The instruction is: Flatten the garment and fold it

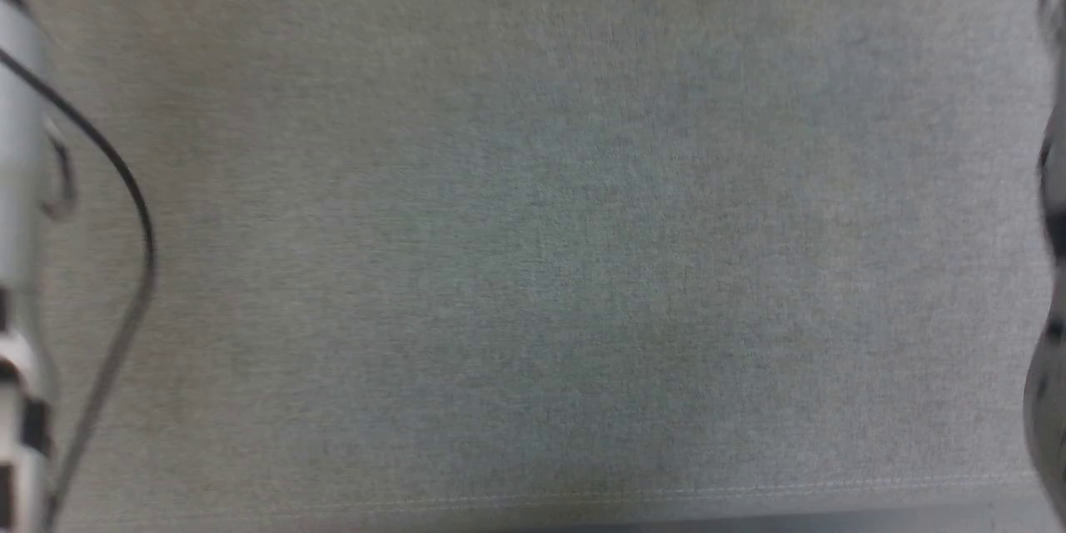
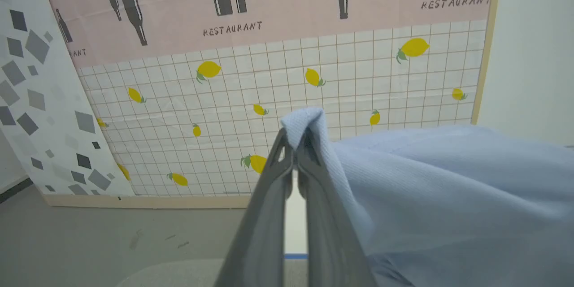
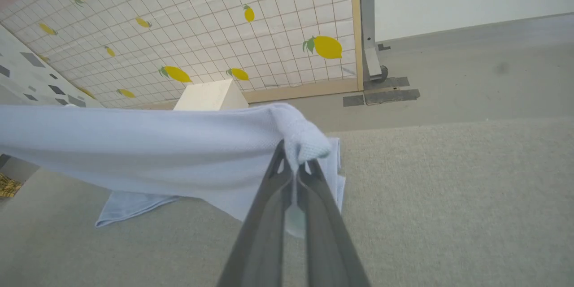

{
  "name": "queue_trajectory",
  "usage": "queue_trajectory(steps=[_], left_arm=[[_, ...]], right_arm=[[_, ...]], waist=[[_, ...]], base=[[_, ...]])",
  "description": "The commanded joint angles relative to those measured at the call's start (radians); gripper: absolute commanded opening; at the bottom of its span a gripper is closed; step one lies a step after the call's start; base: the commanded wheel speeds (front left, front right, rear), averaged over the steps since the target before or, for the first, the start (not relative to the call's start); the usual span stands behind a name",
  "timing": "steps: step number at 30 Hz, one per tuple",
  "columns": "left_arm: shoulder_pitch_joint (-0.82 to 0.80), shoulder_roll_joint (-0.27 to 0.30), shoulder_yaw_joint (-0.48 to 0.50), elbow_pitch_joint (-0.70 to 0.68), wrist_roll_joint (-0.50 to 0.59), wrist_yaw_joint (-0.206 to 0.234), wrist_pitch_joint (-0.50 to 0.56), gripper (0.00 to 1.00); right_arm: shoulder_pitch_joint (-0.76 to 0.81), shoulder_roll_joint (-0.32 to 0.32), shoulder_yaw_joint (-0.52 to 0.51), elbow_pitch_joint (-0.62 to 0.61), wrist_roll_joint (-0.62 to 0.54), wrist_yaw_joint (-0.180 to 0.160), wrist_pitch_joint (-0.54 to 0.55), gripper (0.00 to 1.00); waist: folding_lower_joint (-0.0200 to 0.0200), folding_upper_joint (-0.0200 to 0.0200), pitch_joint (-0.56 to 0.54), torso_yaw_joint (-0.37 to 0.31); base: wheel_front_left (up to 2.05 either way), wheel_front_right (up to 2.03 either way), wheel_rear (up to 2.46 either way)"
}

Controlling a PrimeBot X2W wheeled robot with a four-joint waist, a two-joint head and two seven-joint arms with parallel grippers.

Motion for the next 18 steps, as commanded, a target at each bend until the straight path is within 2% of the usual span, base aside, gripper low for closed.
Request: queue_trajectory(steps=[1,6,10,14,18], left_arm=[[0.072,-0.006,0.017,-0.012,-0.013,-0.002,-0.008,0.0],[0.383,-0.043,0.049,-0.11,-0.02,-0.018,-0.009,0.0],[0.644,-0.098,0.05,-0.151,-0.046,-0.032,-0.009,0.0],[0.857,-0.144,0.043,-0.156,-0.101,-0.056,-0.005,0.0],[1.025,-0.178,0.051,-0.158,-0.165,-0.055,0.016,0.0]], right_arm=[[0.076,-0.018,0.017,-0.013,0.023,-0.001,-0.013,0.0],[0.371,-0.039,0.087,-0.075,0.117,-0.001,-0.059,0.0],[0.593,-0.055,0.085,-0.124,0.167,-0.001,-0.11,0.0],[0.775,-0.056,0.088,-0.154,0.173,-0.001,-0.142,0.0],[0.93,-0.059,0.074,-0.17,0.159,-0.001,-0.157,0.0]], waist=[[0.0,0.0,-0.139,0.066],[0.0,0.0,-0.281,0.093],[0.0,0.0,-0.371,0.118],[0.0,0.0,-0.431,0.123],[0.0,0.0,-0.473,0.124]], base=[[0.0,0.0,0.0],[0.0,0.0,0.0],[0.0,0.0,0.0],[0.0,0.0,0.0],[0.0,0.0,0.0]])
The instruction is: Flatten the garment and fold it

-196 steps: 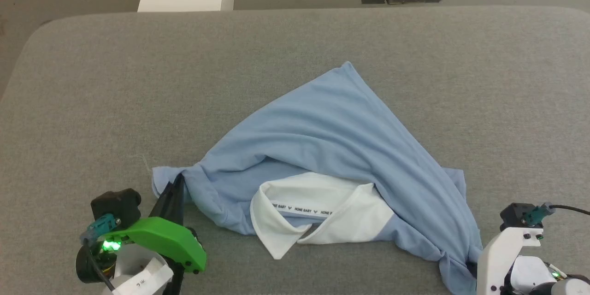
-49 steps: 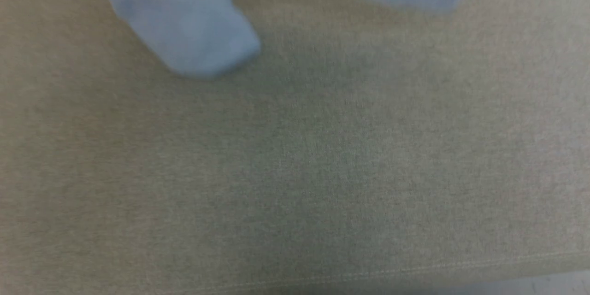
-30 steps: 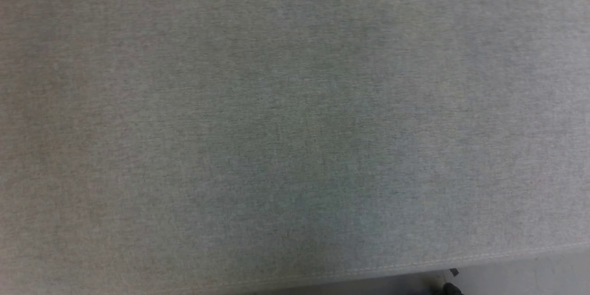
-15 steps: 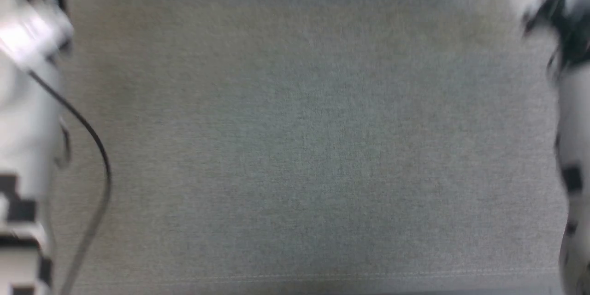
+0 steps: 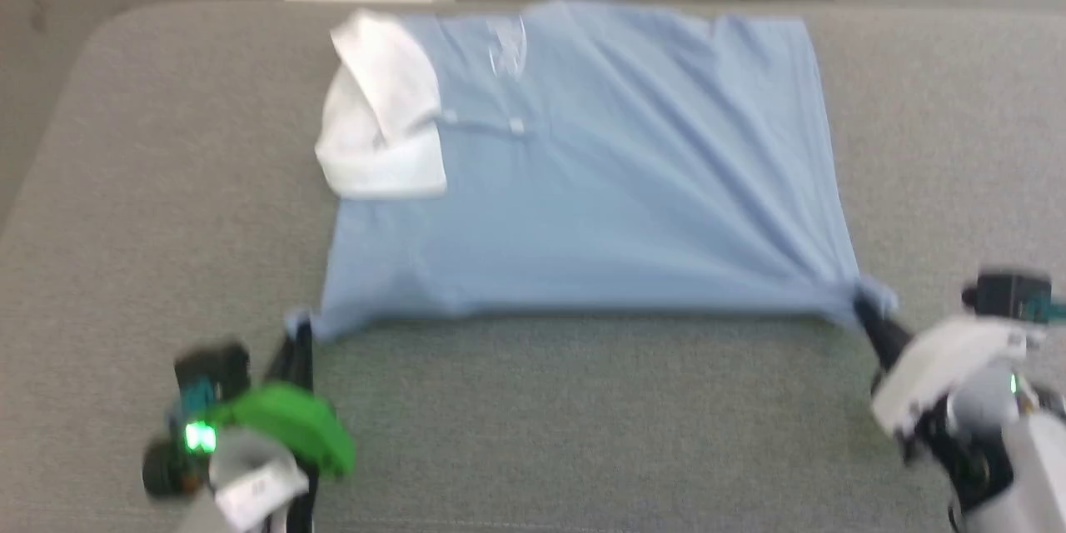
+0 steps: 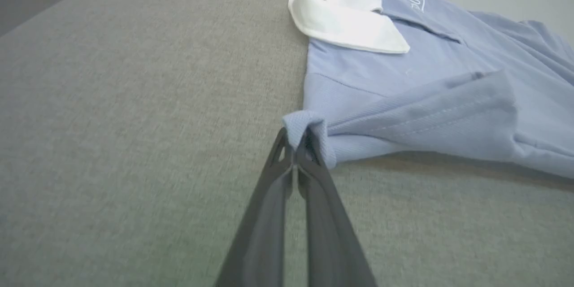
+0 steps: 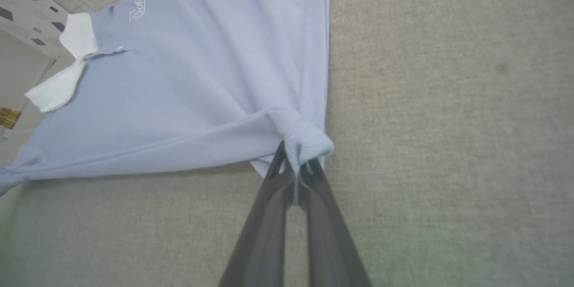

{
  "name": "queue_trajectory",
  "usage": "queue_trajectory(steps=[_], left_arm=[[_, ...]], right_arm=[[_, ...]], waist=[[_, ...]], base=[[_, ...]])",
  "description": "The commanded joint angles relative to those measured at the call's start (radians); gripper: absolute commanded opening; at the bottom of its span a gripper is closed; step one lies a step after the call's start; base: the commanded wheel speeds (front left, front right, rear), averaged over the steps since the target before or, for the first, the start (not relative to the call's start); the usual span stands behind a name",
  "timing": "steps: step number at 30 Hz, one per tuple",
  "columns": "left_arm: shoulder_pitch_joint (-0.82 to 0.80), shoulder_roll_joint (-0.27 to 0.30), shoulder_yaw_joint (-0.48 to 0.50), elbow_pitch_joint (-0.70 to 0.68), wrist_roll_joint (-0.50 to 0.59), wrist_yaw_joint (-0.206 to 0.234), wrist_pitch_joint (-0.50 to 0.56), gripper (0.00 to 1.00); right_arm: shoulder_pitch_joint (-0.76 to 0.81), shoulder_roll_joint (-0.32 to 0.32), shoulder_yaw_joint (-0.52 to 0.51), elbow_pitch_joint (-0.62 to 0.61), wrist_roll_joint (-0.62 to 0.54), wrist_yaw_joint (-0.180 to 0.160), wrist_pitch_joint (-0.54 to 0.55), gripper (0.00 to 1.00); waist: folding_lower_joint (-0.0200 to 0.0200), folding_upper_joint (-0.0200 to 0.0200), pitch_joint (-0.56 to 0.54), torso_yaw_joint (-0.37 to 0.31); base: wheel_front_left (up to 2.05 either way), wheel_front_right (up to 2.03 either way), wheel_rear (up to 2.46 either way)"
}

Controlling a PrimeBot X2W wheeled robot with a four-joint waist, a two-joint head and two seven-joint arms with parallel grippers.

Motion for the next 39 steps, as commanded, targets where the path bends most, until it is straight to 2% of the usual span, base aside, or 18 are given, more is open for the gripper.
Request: queue_trajectory(steps=[1,5,8,13,21,25,30,34,39], left_arm=[[0.05,-0.001,0.009,-0.003,-0.025,0.003,0.011,0.0],[0.179,-0.006,0.023,-0.014,-0.082,0.003,0.061,0.0],[0.258,0.001,0.016,-0.037,-0.112,0.008,0.137,0.0],[0.36,0.025,0.033,-0.102,-0.153,0.042,0.218,0.0],[0.433,0.052,0.06,-0.267,-0.156,0.088,0.214,0.0],[0.399,0.07,0.051,-0.371,-0.122,0.095,0.199,0.0],[0.297,0.091,0.028,-0.446,-0.09,0.094,0.238,0.0],[0.17,0.109,0.015,-0.438,-0.068,0.076,0.266,0.0],[-0.014,0.112,0.0,-0.365,-0.052,0.042,0.29,0.0]], right_arm=[[0.044,-0.007,-0.007,-0.007,-0.016,-0.001,-0.008,0.0],[0.15,-0.002,-0.034,-0.022,-0.038,-0.001,-0.002,0.0],[0.228,-0.008,-0.063,-0.042,-0.073,-0.001,0.007,0.0],[0.326,0.007,-0.101,-0.083,-0.092,-0.001,0.068,0.0],[0.37,0.031,-0.119,-0.165,-0.135,-0.001,0.132,0.0],[0.335,0.031,-0.125,-0.211,-0.151,-0.001,0.154,0.0],[0.251,0.023,-0.132,-0.256,-0.174,-0.001,0.206,0.0],[0.159,0.014,-0.124,-0.262,-0.212,-0.001,0.27,0.0],[0.04,0.006,-0.103,-0.242,-0.258,-0.001,0.378,0.0]], waist=[[0.0002,-0.0001,-0.103,0.036],[0.0002,-0.0001,-0.131,0.03],[0.0002,-0.0001,-0.152,0.035],[0.0002,-0.0001,-0.168,0.026],[0.0002,-0.0001,-0.168,-0.003],[0.0002,-0.0001,-0.155,-0.014],[0.0002,-0.0001,-0.119,-0.024],[0.0002,-0.0001,-0.068,-0.03],[0.0002,-0.0001,0.02,-0.035]], base=[[0.0,0.0,0.0],[0.0,0.0,0.0],[0.0,0.0,0.0],[0.0,0.0,0.0],[0.0,0.0,0.0],[0.0,0.0,0.0],[0.0,0.0,0.0],[0.0,0.0,0.0],[0.0,0.0,0.0]])
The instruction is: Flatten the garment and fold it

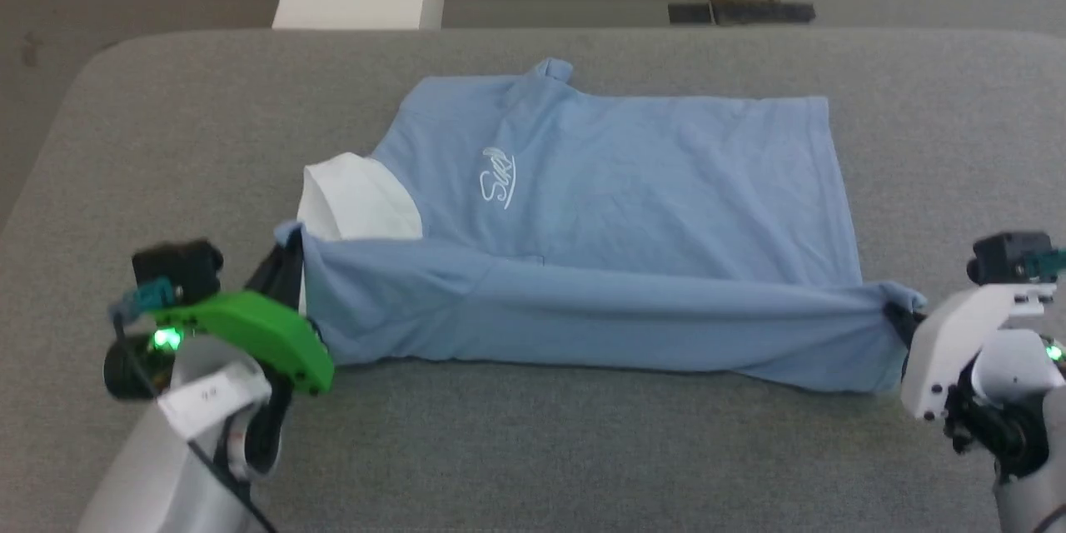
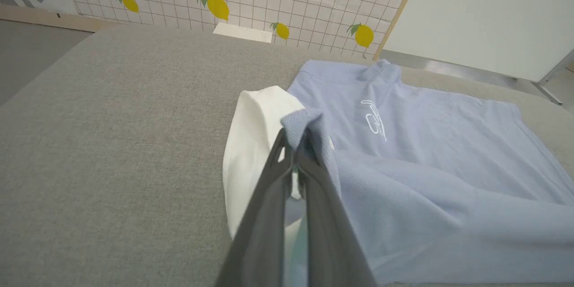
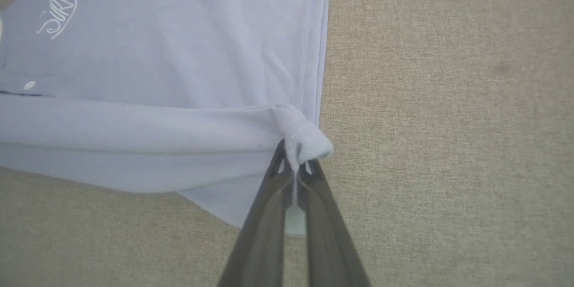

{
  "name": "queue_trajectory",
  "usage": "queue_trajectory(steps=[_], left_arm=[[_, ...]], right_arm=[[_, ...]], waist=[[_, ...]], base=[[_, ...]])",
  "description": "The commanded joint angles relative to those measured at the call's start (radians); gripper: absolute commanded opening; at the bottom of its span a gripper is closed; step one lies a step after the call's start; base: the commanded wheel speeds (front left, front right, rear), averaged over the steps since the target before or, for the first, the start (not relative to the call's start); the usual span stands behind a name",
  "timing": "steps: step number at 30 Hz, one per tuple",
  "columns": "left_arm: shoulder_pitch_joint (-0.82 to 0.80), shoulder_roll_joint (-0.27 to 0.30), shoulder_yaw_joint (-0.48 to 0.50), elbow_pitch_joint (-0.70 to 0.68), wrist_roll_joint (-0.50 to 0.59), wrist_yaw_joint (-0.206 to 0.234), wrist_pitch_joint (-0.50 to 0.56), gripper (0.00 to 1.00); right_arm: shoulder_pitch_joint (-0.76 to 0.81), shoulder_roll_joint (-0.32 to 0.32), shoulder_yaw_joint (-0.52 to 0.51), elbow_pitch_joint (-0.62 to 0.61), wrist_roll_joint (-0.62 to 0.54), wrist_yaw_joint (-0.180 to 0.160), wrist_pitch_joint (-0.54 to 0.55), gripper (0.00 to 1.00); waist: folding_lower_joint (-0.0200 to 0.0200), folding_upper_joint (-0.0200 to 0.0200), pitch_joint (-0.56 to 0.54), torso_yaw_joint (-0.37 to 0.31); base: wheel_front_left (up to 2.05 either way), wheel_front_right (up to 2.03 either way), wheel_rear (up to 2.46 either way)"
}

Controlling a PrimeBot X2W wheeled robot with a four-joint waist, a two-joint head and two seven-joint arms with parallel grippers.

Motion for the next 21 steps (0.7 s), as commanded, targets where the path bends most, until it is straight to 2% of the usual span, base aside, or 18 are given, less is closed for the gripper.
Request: queue_trajectory(steps=[1,11,21], left_arm=[[-0.052,0.006,-0.003,0.025,0.017,-0.013,0.003,0.0],[-0.303,-0.018,-0.038,0.274,0.043,-0.069,-0.002,0.0],[-0.368,-0.06,-0.077,0.475,0.047,-0.108,-0.021,0.0]], right_arm=[[-0.034,-0.008,0.008,0.008,-0.015,-0.002,0.025,0.0],[-0.23,-0.02,0.095,0.098,-0.078,-0.002,0.174,0.0],[-0.271,-0.017,0.121,0.196,-0.101,-0.002,0.276,0.0]], waist=[[0.0001,0.0,0.076,-0.008],[0.0001,0.0,0.231,-0.028],[0.0001,0.0,0.246,-0.021]], base=[[0.0,0.0,0.0],[0.0,0.0,0.0],[0.0,0.0,0.0]])
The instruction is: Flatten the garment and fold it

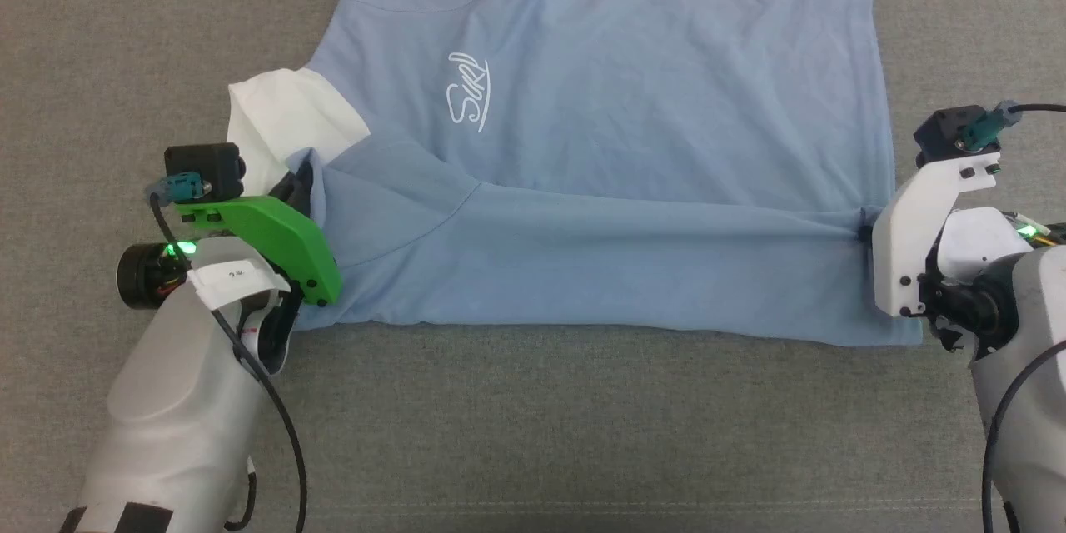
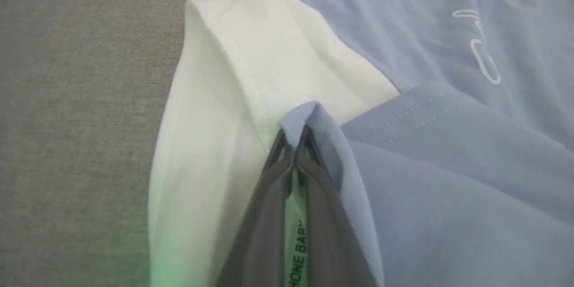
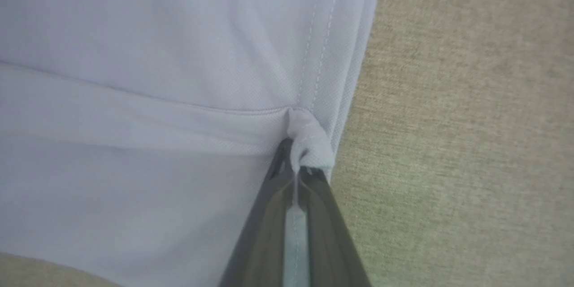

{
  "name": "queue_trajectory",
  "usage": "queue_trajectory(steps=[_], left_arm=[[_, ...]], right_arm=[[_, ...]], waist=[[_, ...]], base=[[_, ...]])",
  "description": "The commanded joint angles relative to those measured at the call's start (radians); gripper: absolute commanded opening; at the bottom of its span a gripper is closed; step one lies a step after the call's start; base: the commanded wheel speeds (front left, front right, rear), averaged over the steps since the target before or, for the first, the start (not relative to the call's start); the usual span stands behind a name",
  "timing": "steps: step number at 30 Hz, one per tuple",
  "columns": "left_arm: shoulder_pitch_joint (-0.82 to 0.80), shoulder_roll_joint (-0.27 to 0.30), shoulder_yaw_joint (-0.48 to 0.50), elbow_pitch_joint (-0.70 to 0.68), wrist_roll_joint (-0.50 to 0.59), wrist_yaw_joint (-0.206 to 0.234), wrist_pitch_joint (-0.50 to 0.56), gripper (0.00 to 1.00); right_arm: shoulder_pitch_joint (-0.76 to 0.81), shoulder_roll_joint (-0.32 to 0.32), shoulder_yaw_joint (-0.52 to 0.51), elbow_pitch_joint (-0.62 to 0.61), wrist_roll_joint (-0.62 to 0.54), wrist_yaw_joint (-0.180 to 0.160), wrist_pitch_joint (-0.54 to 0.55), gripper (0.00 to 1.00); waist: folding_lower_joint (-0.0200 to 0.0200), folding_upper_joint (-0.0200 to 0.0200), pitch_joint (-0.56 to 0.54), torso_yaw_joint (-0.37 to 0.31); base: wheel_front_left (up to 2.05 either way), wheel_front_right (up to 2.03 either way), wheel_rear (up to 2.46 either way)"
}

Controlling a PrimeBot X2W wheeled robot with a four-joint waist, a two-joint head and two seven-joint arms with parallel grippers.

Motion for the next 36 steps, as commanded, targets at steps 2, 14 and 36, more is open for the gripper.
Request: queue_trajectory(steps=[2,14,36], left_arm=[[-0.018,-0.004,-0.008,0.033,0.01,-0.006,-0.022,0.45],[0.01,0.008,0.048,0.069,-0.021,0.011,-0.159,1.0],[0.635,-0.061,0.186,-0.41,0.086,0.071,-0.293,1.0]], right_arm=[[0.035,0.007,-0.003,0.053,-0.01,-0.002,0.016,0.43],[0.117,0.049,-0.16,-0.017,0.026,-0.002,-0.229,1.0],[0.532,0.109,-0.208,-0.219,0.087,-0.002,-0.547,1.0]], waist=[[-0.0001,0.0,-0.022,0.003],[-0.0001,0.0,-0.213,0.019],[-0.0001,0.0,-0.371,0.036]], base=[[0.0,0.0,0.0],[0.0,0.0,0.0],[0.0,0.0,0.0]])
